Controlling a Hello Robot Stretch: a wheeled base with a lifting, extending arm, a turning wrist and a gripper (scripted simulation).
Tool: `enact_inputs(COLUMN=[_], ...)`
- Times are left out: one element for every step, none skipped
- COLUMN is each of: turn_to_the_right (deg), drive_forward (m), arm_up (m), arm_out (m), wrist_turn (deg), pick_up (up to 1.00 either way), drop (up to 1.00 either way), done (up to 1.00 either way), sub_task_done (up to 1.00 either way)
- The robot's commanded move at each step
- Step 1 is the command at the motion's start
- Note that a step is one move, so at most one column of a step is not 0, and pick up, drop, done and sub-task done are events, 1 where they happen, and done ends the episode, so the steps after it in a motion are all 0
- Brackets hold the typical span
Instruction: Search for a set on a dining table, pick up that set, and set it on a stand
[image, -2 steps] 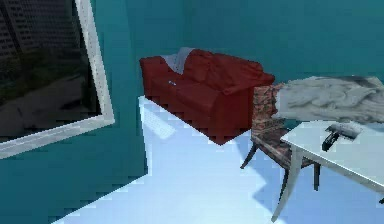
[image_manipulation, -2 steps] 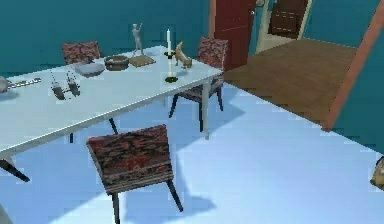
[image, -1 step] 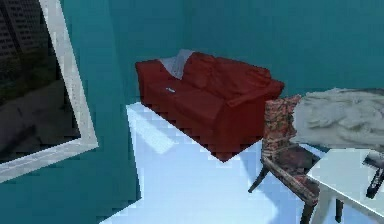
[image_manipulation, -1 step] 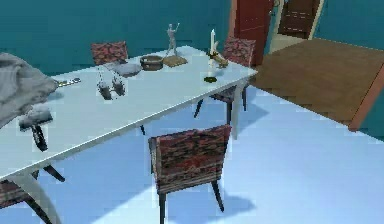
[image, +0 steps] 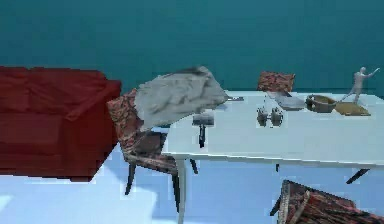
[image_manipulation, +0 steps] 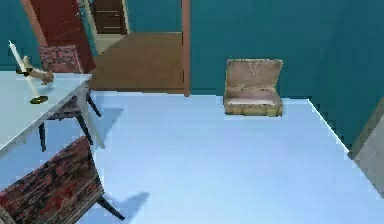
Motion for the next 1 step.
enact_inputs(turn_to_the_right=[45.0], drive_forward=[0.0], arm_up=[0.0], arm_out=[0.0], wrist_turn=[0.0], pick_up=[0.0], drop=[0.0], done=[0.0], sub_task_done=[0.0])
